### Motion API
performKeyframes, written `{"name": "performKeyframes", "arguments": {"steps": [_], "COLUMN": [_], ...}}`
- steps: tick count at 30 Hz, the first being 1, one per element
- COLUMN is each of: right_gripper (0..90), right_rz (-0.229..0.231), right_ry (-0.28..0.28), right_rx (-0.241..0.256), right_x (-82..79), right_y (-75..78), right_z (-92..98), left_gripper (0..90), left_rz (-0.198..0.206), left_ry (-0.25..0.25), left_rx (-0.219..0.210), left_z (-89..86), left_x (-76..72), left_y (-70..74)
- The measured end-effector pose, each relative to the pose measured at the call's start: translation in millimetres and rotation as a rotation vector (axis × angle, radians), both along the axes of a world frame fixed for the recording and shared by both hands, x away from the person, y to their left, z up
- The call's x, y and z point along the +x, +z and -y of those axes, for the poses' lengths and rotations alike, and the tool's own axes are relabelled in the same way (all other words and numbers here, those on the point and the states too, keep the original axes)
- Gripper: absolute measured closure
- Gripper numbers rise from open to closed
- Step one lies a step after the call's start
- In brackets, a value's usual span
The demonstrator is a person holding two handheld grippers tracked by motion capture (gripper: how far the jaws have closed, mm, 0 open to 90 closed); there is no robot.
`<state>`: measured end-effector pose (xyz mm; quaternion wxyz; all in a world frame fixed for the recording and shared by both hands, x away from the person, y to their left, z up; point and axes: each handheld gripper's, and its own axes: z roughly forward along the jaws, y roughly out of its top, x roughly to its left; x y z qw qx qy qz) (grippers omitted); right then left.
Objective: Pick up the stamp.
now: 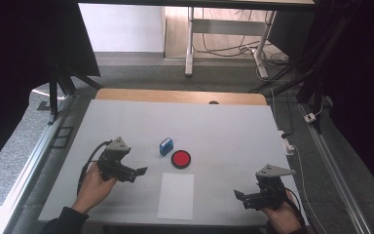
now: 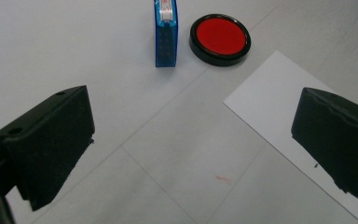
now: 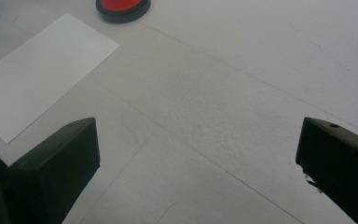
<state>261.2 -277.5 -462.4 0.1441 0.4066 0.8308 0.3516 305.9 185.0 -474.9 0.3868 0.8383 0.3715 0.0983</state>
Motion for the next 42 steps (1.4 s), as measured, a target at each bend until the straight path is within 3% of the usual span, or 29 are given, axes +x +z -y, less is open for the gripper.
{"name": "performKeyframes", "arguments": {"steps": [28,33,37,42], "right_gripper": [0.0,0.0,0.0,0.0], "right_rz": [0.001,0.0,-0.001,0.0], "right_ry": [0.004,0.002,0.003,0.003], "right_rx": [-0.002,0.0,-0.001,0.001], "right_x": [0.0,0.0,0.0,0.1], "right_y": [0.0,-0.1,0.0,-0.2], "right_z": [0.1,0.1,0.3,0.1], "left_gripper": [0.0,0.1,0.1,0.0], "left_rz": [-0.006,-0.006,-0.002,-0.005], "left_ry": [0.022,0.006,0.013,0.012], "left_rx": [0.074,0.088,0.118,0.114], "left_z": [47.1,57.0,63.0,67.6], "left_x": [57.7,67.3,73.7,82.6], "left_y": [-10.2,-12.0,-15.0,-17.3]}}
